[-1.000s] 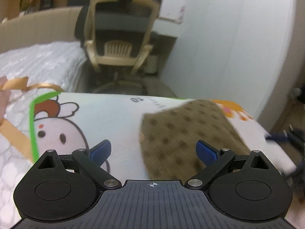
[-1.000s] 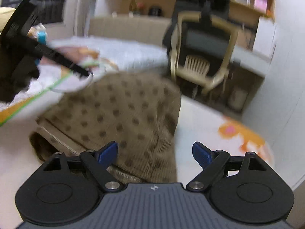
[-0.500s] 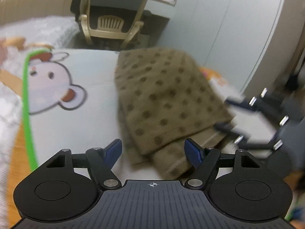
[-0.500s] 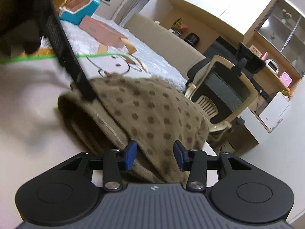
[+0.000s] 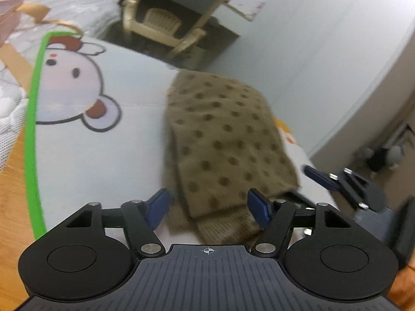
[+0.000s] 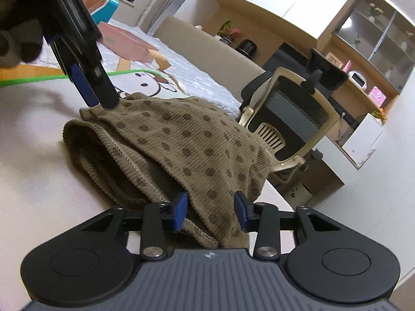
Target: Fold clothes
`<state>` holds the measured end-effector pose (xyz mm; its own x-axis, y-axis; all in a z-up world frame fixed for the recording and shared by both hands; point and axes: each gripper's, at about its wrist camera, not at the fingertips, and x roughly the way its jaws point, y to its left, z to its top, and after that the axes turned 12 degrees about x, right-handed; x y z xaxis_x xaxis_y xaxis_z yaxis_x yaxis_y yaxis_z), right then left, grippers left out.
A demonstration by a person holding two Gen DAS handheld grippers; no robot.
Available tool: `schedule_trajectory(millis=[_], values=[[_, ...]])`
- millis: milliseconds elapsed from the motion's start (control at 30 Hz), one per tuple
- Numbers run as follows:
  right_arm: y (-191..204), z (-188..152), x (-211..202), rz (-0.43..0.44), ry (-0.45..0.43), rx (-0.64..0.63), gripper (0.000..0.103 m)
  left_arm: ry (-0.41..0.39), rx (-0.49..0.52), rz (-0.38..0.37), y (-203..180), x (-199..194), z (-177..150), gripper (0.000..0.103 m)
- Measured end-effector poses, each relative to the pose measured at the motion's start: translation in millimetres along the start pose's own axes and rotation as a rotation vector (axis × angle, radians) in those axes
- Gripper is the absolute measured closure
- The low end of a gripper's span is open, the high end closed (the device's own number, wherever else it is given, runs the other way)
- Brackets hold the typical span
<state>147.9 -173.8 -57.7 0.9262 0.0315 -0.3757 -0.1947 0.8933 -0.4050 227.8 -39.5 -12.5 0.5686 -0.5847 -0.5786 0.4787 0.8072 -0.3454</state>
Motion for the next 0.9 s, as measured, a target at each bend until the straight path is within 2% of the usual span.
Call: schedule_trajectory(millis=[67,100,133,167,233,267,400,533,600,633,667,767,800,833,900], values=[[-1,-1,0,0.002,-0.006,0.003,0.071,0.003,-0.024,0.017,3,7,1,0.051],[-1,-2,1,0.005,-0.006,0.0,0.072,0.002,-0.033,0.016,4,8,2,0.064],[0,-4,3,0.008,-0.005,-0.002,0.079,0.0,-0.027,0.013,3,8,3,0.079],[-1,-3,5,0.024,0.002,0.002,0.084,-0.002,-0.021,0.01,2,8,3,0.083],[-2,1,5,0.048,-0.001,0.024,0.1,-0.006,0.0,0.019,-1,5,5,0.091],[-2,6,0,0.058,-0.017,0.032,0.1,-0.008,0.009,0.029,0,2,6,0.092],[-2,26,-26,0.12,-0.076,0.057,0.101,0.014,0.062,0.093,6,-9,4,0.092],[2,12,-20,0.179,0.013,0.09,0.1,0.045,0.08,0.116,15,-17,-5,0.091],[4,3,-19,0.178,0.056,0.071,0.1,0.001,0.054,0.063,13,-28,-2,0.086],[1,1,-20,0.177,0.065,0.071,0.1,-0.027,0.073,0.038,6,-34,2,0.076],[-1,-1,-22,0.175,0.073,0.071,0.1,-0.055,0.093,0.013,-1,-39,7,0.072],[-22,10,-37,0.201,0.034,0.15,0.098,-0.117,0.14,-0.1,-20,-46,20,0.065],[-32,15,-40,0.211,0.016,0.2,0.093,-0.131,0.148,-0.14,-27,-43,24,0.058],[-43,21,-41,0.217,0.0,0.265,0.083,-0.14,0.147,-0.155,-31,-37,28,0.052],[-67,28,-38,0.211,-0.031,0.414,0.066,-0.147,0.134,-0.177,-34,-22,34,0.051]])
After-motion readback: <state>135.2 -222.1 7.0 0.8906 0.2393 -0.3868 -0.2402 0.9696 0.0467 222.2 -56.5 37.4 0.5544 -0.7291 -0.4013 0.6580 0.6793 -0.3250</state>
